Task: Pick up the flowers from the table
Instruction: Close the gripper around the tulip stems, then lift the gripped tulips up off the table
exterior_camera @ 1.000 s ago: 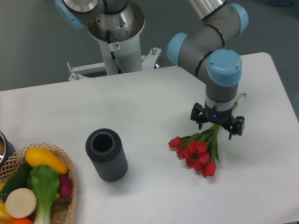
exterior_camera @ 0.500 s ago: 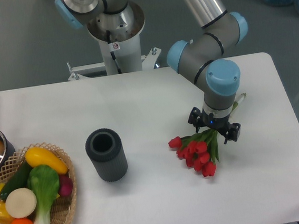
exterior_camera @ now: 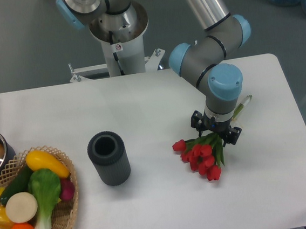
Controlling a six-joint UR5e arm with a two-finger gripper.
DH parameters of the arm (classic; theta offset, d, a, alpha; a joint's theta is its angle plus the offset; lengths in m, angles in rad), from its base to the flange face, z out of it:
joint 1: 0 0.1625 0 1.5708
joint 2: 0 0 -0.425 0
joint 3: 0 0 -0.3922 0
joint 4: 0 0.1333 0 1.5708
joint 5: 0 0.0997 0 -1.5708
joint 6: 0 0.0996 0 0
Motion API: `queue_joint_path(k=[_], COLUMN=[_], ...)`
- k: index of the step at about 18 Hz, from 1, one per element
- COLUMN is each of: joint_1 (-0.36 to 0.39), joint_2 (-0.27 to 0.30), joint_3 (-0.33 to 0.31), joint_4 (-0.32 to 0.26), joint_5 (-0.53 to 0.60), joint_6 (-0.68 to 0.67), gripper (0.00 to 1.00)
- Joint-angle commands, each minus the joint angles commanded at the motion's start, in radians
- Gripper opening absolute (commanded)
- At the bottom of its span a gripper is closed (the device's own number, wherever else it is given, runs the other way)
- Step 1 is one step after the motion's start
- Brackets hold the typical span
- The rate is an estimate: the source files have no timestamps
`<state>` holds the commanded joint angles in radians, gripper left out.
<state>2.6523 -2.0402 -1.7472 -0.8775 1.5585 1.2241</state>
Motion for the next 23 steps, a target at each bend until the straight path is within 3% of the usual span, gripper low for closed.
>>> queue_joint_path(k=[1, 3, 5, 10, 23], joint_1=[0.000, 0.002, 0.002, 0.005, 0.011], joint_2=[0.000, 0.005, 0.006, 0.015, 0.061], joint_3=[0.001, 0.005, 0.014, 0.028, 0.121], joint_4=[0.000, 0.000, -0.002, 0.000, -0.031], joint_5=[0.000, -0.002, -0.003, -0.005, 0.000], joint_6=[0.001, 0.008, 0.006, 0.009, 0.015], gripper=[0.28, 0.27, 0.19, 0.14, 0.14])
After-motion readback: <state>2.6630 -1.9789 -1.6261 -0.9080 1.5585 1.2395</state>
